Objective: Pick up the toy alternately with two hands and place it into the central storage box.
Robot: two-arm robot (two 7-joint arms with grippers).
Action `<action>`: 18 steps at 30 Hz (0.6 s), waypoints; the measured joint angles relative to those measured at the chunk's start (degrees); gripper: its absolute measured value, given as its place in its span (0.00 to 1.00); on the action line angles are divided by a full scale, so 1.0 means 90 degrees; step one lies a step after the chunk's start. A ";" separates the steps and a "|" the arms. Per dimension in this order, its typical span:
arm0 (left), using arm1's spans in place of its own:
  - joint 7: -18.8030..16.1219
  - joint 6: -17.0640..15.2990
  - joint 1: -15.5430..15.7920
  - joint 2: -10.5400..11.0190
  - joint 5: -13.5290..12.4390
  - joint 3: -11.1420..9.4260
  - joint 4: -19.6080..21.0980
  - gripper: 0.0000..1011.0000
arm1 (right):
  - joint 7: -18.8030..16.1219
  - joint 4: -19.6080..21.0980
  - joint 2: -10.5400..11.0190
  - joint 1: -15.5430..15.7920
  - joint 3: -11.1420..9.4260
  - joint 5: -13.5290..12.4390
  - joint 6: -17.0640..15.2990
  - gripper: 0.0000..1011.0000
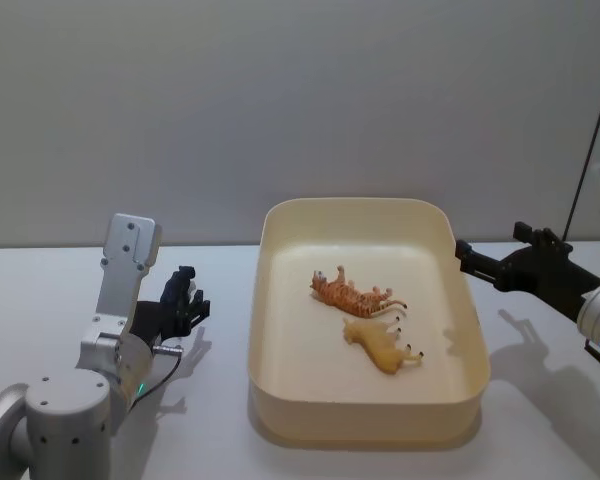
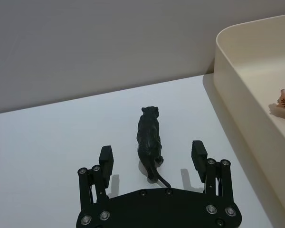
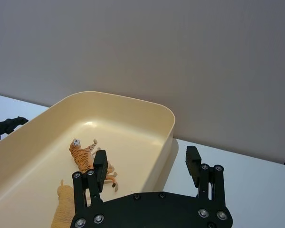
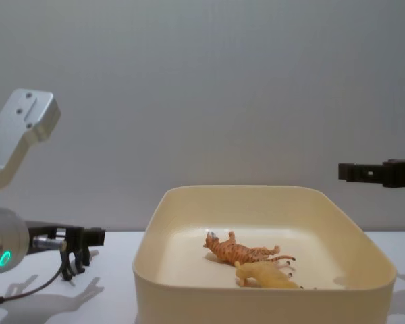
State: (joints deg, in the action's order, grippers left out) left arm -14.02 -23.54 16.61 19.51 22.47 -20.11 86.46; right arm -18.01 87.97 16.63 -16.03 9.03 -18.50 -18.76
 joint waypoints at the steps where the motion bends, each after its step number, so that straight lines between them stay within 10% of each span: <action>1: 0.0000 0.0000 0.0026 -0.0017 0.0010 0.0005 -0.0050 0.99 | 0.0000 0.0000 0.0000 0.0000 0.0000 0.0000 0.0000 0.99; 18: 0.0439 0.0384 0.0583 -0.0400 0.0189 0.0079 -0.1285 0.99 | -0.0001 0.0003 0.0002 0.0003 0.0001 0.0000 0.0000 0.99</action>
State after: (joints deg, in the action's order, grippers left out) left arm -10.07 -20.08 21.85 15.91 24.17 -19.41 74.89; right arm -18.02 88.00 16.65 -16.01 9.04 -18.50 -18.76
